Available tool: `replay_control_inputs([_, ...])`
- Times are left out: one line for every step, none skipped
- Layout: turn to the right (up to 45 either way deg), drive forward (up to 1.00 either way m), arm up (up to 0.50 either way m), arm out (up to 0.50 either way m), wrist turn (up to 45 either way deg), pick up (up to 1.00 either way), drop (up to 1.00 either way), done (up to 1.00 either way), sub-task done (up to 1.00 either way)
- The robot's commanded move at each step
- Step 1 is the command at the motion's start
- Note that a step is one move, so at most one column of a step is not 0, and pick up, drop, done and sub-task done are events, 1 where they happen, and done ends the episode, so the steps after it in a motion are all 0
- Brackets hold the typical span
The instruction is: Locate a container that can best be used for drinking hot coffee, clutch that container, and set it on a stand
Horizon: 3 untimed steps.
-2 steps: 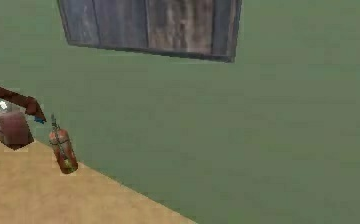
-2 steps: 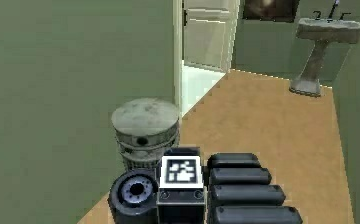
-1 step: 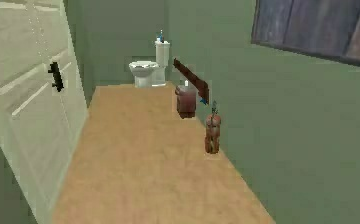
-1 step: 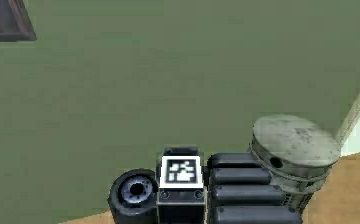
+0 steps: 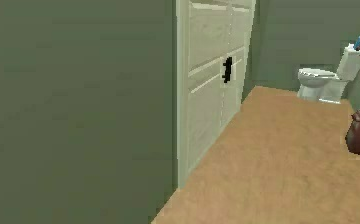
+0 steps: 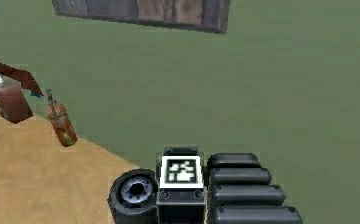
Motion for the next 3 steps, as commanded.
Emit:
replay_control_inputs([-12.0, 0.00, 0.00, 0.00, 0.0, 0.00, 0.00, 0.00, 0.00])
replay_control_inputs([45.0, 0.00, 0.00, 0.00, 0.0, 0.00, 0.00, 0.00, 0.00])
replay_control_inputs([45.0, 0.00, 0.00, 0.00, 0.0, 0.00, 0.00, 0.00, 0.00])
